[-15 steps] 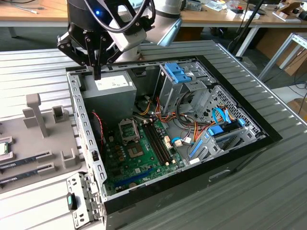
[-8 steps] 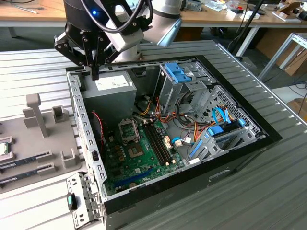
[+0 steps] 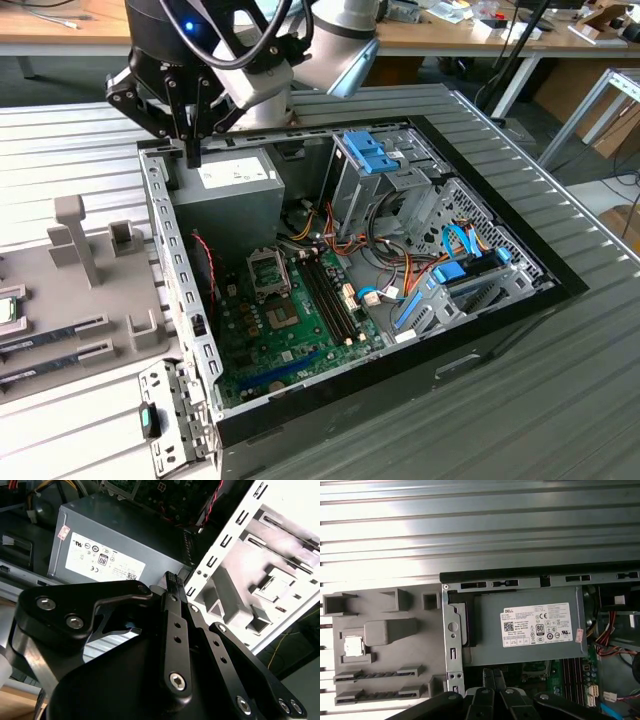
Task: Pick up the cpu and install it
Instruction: 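Reach for the cpu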
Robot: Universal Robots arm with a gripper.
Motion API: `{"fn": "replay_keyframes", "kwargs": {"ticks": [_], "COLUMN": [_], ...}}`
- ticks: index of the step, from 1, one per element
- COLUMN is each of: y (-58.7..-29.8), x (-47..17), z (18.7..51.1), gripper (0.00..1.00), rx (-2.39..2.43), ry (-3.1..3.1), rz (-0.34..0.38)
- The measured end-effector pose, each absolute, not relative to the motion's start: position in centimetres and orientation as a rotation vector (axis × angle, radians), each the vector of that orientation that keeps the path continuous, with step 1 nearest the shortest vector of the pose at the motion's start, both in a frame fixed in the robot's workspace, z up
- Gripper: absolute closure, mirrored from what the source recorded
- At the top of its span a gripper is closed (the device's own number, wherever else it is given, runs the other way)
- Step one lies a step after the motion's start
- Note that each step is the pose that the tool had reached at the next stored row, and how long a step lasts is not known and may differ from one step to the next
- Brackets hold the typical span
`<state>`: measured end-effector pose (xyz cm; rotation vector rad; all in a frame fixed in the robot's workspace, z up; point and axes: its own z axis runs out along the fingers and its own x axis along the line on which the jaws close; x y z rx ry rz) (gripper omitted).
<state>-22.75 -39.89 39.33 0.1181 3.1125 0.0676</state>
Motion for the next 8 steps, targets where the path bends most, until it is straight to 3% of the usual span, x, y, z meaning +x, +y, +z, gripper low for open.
{"fn": "replay_keyframes", "kwargs": {"ticks": [8], "y": [-39.89], "x": [-23.30], "z": [39.33], "gripper": [0.89], "rx": [0.118], "ry": [3.112], "rz": [0.068]}}
